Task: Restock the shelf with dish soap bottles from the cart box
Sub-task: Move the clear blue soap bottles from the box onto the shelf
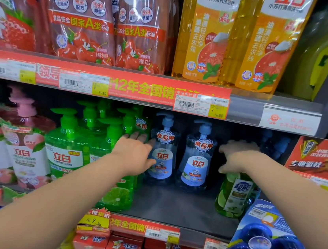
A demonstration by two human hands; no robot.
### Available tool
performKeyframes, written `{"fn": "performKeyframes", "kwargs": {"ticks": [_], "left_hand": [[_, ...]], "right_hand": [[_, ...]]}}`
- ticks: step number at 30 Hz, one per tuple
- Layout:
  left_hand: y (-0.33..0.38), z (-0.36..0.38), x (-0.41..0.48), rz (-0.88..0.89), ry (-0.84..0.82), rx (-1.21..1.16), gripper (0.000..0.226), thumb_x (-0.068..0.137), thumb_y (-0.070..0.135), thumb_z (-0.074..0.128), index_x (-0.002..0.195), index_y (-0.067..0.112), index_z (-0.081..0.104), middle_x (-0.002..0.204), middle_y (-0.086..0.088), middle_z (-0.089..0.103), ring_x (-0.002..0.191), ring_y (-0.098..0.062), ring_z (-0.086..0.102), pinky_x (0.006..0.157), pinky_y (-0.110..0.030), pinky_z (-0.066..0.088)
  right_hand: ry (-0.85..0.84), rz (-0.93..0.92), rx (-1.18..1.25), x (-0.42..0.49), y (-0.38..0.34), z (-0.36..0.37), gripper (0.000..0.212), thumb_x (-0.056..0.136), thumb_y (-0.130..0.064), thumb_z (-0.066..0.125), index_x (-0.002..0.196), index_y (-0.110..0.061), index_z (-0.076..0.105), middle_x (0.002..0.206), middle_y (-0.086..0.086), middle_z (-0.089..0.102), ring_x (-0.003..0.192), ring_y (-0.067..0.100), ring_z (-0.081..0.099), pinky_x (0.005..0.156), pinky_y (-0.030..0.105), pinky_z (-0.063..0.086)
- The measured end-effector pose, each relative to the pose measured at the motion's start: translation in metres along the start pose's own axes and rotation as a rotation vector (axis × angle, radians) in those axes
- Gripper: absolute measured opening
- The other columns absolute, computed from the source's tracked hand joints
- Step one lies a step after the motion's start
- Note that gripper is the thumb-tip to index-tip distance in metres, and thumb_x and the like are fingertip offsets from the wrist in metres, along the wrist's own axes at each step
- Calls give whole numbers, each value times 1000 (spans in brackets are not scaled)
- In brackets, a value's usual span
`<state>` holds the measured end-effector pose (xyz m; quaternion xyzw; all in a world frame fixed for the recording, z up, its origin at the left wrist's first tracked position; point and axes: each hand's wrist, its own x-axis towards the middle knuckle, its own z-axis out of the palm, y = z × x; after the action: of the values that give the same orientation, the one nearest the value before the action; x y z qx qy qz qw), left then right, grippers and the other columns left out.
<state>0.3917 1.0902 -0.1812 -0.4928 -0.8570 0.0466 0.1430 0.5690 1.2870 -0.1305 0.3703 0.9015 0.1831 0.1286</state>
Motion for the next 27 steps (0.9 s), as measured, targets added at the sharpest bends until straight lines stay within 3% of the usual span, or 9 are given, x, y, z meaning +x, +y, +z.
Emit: {"fn": "performKeyframes", "kwargs": {"ticks": [4, 7, 14, 20, 27], "left_hand": [[7, -11, -7, 23, 76, -3, 67, 90, 51, 44, 146, 19, 25, 153, -9, 29, 139, -32, 24, 112, -49, 20], [23, -15, -21, 99, 148, -19, 62, 89, 50, 45, 140, 17, 33, 147, -7, 37, 133, -30, 33, 106, -46, 27], [61, 3, -68, 195, -37, -162, 74, 89, 55, 43, 147, 17, 20, 154, -9, 26, 138, -29, 27, 107, -45, 31], [93, 14, -103, 256, -74, -182, 76, 88, 57, 43, 148, 17, 18, 153, -8, 27, 137, -29, 26, 106, -44, 30], [133, 3, -142, 298, -84, -201, 74, 88, 56, 43, 147, 18, 20, 150, -7, 32, 136, -29, 28, 105, -44, 32]], "right_hand": [[214, -117, 181, -15, -20, 0, 65, 88, -57, 46, 144, -29, 29, 154, 3, 27, 141, 29, 22, 111, 52, 22], [264, -165, 234, -35, -39, 6, 68, 90, -57, 41, 148, -28, 20, 159, 1, 14, 146, 27, 5, 114, 51, 13], [121, -143, 275, -102, -55, 43, 77, 88, -59, 43, 150, -26, 11, 160, 4, 9, 146, 31, 7, 115, 50, 16], [1, -70, 262, -158, -41, 78, 80, 87, -59, 46, 150, -24, 12, 159, 6, 10, 146, 34, 6, 113, 56, 15], [-8, -23, 316, -216, -17, 103, 76, 87, -57, 46, 150, -26, 14, 159, 3, 12, 146, 31, 7, 114, 54, 16]]}}
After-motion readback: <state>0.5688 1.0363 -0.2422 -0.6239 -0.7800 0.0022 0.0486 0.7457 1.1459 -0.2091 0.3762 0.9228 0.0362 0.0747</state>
